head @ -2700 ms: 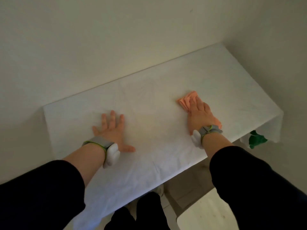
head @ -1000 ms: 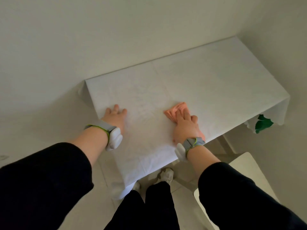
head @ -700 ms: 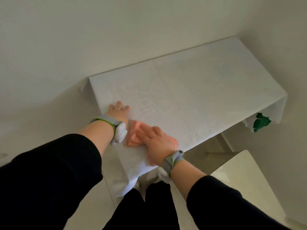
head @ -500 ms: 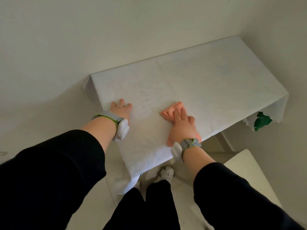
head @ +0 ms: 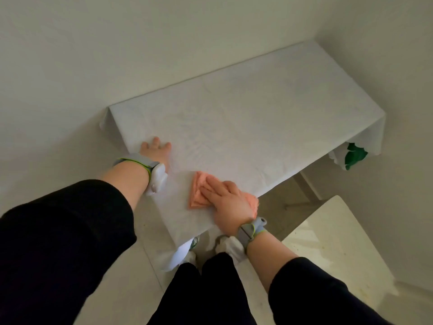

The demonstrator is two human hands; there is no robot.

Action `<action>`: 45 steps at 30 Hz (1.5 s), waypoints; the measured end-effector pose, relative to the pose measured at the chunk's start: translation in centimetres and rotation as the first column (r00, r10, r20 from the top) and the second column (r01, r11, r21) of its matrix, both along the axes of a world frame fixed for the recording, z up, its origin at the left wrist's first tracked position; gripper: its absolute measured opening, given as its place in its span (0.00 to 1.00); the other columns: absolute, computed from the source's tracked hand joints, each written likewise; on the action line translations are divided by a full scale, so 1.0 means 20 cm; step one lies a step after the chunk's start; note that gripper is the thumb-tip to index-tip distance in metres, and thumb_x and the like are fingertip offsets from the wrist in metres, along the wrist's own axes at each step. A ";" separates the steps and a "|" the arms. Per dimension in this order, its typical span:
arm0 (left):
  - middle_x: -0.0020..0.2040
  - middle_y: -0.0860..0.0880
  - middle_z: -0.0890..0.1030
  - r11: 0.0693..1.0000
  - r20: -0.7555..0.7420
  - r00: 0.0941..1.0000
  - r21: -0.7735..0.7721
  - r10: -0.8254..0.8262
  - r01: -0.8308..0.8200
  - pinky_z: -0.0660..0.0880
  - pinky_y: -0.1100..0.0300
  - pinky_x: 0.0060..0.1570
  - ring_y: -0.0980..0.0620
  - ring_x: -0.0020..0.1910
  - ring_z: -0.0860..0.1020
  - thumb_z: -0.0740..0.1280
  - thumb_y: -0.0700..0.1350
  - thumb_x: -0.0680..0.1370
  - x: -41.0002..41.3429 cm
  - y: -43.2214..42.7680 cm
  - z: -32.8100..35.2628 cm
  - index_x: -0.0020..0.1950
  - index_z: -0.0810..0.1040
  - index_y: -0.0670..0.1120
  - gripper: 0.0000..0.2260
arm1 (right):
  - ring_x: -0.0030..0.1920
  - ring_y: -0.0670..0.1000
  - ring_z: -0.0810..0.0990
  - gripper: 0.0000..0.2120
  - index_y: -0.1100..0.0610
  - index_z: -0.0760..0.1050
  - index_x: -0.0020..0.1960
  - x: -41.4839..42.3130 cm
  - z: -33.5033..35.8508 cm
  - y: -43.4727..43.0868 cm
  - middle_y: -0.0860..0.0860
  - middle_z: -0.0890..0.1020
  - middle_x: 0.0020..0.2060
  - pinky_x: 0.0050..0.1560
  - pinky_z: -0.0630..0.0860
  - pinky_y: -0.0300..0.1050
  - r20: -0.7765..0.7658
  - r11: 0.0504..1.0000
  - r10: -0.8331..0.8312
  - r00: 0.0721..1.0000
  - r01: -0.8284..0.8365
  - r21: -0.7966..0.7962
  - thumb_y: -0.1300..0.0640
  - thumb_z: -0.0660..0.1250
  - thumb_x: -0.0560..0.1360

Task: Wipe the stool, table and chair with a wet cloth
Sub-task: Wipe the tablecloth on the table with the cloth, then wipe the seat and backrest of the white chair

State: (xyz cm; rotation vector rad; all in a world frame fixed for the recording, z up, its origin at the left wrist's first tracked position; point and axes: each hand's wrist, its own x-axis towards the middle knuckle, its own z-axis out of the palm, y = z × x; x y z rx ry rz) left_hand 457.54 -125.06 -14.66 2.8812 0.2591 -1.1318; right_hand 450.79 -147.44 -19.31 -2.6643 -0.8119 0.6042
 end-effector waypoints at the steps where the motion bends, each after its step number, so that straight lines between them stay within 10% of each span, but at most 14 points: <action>1: 0.77 0.40 0.45 1.000 -0.013 1.000 0.022 0.003 -0.002 0.54 0.52 0.72 0.40 0.76 0.50 0.56 0.39 0.79 0.00 0.02 0.00 0.77 0.49 0.45 0.28 | 0.67 0.56 0.61 0.33 0.40 0.60 0.72 0.02 0.00 -0.04 0.39 0.56 0.75 0.62 0.65 0.45 -0.002 0.997 -0.075 0.997 0.075 -0.034 0.59 0.60 0.70; 5: 0.77 0.38 0.43 0.997 -0.012 0.997 0.021 0.070 -0.070 0.51 0.48 0.75 0.38 0.76 0.47 0.52 0.41 0.81 -0.04 -0.05 0.01 0.77 0.46 0.45 0.26 | 0.68 0.50 0.66 0.30 0.43 0.66 0.70 0.06 0.07 -0.20 0.42 0.67 0.70 0.64 0.69 0.45 -0.093 0.883 -0.435 0.896 0.444 0.149 0.64 0.57 0.71; 10: 0.77 0.40 0.52 0.978 0.038 0.996 -0.194 0.082 -0.073 0.59 0.49 0.72 0.41 0.75 0.56 0.58 0.39 0.79 -0.04 -0.33 0.11 0.77 0.51 0.46 0.28 | 0.50 0.42 0.79 0.22 0.50 0.67 0.70 0.07 0.22 -0.35 0.46 0.80 0.57 0.46 0.72 0.26 -0.542 0.466 -0.592 0.597 0.802 0.373 0.62 0.59 0.78; 15: 0.59 0.43 0.79 0.861 0.120 0.976 -0.499 0.182 -0.099 0.71 0.54 0.58 0.42 0.58 0.76 0.56 0.48 0.81 -0.15 -0.79 0.22 0.61 0.75 0.44 0.14 | 0.42 0.40 0.83 0.15 0.50 0.73 0.61 -0.01 0.28 -0.58 0.44 0.83 0.47 0.39 0.76 0.32 -0.719 0.187 -0.522 0.459 0.884 0.428 0.58 0.64 0.75; 18: 0.42 0.47 0.80 0.589 -0.083 0.933 -0.755 0.350 -0.289 0.75 0.51 0.55 0.45 0.45 0.79 0.57 0.55 0.80 -0.26 -1.08 0.25 0.49 0.77 0.45 0.16 | 0.41 0.43 0.83 0.11 0.47 0.78 0.53 -0.09 0.31 -0.71 0.43 0.84 0.40 0.42 0.76 0.40 -0.757 0.123 -0.482 0.441 0.890 0.440 0.54 0.65 0.72; 20: 0.43 0.49 0.82 0.437 -0.190 0.911 -0.829 0.366 -0.349 0.77 0.50 0.56 0.49 0.44 0.81 0.60 0.59 0.78 -0.37 -1.34 0.24 0.48 0.78 0.48 0.15 | 0.44 0.47 0.83 0.07 0.45 0.80 0.48 -0.22 0.30 -0.90 0.46 0.85 0.41 0.47 0.78 0.45 -0.771 0.052 -0.478 0.421 0.890 0.453 0.51 0.66 0.72; 24: 0.48 0.50 0.84 0.437 -0.130 0.929 -0.854 0.348 -0.283 0.77 0.50 0.57 0.49 0.49 0.82 0.68 0.57 0.74 -0.51 -1.60 0.21 0.49 0.78 0.54 0.09 | 0.45 0.52 0.83 0.08 0.48 0.80 0.44 -0.40 0.31 -1.11 0.51 0.85 0.42 0.52 0.78 0.52 -0.779 -0.061 -0.528 0.340 0.899 0.434 0.53 0.63 0.77; 28: 0.48 0.43 0.84 0.303 -0.312 0.886 -0.856 0.344 -0.419 0.79 0.45 0.54 0.43 0.48 0.83 0.71 0.50 0.72 -0.64 -1.84 0.17 0.51 0.80 0.47 0.11 | 0.33 0.48 0.83 0.08 0.54 0.76 0.45 -0.58 0.31 -1.37 0.52 0.84 0.34 0.30 0.77 0.38 -0.846 -0.247 -0.486 0.218 0.895 0.372 0.57 0.59 0.80; 35: 0.51 0.42 0.83 0.210 -0.432 0.782 -0.800 0.449 -0.563 0.76 0.47 0.58 0.43 0.51 0.81 0.65 0.45 0.76 -0.79 -2.15 0.03 0.48 0.80 0.46 0.05 | 0.53 0.60 0.80 0.11 0.56 0.76 0.52 -0.79 0.24 -1.71 0.61 0.81 0.50 0.56 0.75 0.53 -0.846 -0.406 -0.533 0.018 0.872 0.274 0.60 0.55 0.79; 39: 0.43 0.47 0.85 0.070 -0.599 0.651 -0.709 0.466 -0.702 0.79 0.59 0.35 0.51 0.40 0.85 0.64 0.57 0.76 -0.85 -2.26 -0.02 0.49 0.80 0.44 0.16 | 0.51 0.60 0.80 0.08 0.52 0.76 0.51 -0.88 0.18 -1.82 0.60 0.81 0.51 0.56 0.74 0.56 -0.907 -0.503 -0.421 0.012 0.829 0.244 0.55 0.58 0.79; 45: 0.47 0.49 0.86 0.299 -0.504 0.820 -0.765 0.271 -0.570 0.80 0.55 0.43 0.50 0.45 0.84 0.66 0.58 0.75 -0.90 -2.32 -0.09 0.48 0.82 0.49 0.14 | 0.50 0.50 0.84 0.27 0.53 0.70 0.61 -0.95 0.11 -1.78 0.52 0.83 0.51 0.49 0.79 0.45 -0.887 -0.398 -0.449 0.113 0.863 0.312 0.46 0.74 0.67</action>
